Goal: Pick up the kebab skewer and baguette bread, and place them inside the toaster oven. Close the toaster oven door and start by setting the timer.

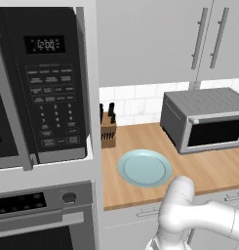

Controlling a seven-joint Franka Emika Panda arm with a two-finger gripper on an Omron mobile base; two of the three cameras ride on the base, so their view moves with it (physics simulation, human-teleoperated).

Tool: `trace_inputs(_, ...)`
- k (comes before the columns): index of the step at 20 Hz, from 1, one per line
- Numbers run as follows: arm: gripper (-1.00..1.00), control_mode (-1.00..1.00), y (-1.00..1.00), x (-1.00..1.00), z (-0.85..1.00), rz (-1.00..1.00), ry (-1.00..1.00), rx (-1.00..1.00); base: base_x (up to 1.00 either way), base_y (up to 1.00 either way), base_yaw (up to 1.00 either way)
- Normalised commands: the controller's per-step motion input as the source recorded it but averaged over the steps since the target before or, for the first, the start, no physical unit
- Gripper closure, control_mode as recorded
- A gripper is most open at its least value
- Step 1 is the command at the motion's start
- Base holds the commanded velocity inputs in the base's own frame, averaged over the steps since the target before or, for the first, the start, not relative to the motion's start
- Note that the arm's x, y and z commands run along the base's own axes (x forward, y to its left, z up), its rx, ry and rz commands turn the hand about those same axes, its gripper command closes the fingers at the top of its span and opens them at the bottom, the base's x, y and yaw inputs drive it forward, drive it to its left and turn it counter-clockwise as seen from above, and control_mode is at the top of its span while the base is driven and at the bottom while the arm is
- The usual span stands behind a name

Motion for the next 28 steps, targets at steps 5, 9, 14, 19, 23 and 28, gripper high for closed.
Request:
trace_inputs(5, 1.0, -1.0, 0.0, -0.13, -0.01, 0.0, 0.0, 0.14, 0.0, 0.0, 0.0)
trace_inputs(9, 1.0, -1.0, 0.0, -0.17, -0.03, 0.0, 0.0, 0.14, 0.0, 0.0, 0.0)
trace_inputs(14, 1.0, -1.0, 0.0, -0.22, -0.04, 0.0, -0.01, 0.13, 0.0, 0.0, 0.0)
trace_inputs(19, 1.0, -1.0, 0.0, -0.29, -0.08, 0.0, -0.02, 0.12, 0.0, 0.0, 0.0)
trace_inputs(23, 1.0, -1.0, 0.01, -0.33, -0.06, 0.0, 0.0, 0.12, 0.0, 0.0, 0.0)
trace_inputs(28, 1.0, -1.0, 0.02, -0.33, -0.06, 0.0, 0.0, 0.12, 0.0, 0.0, 0.0)
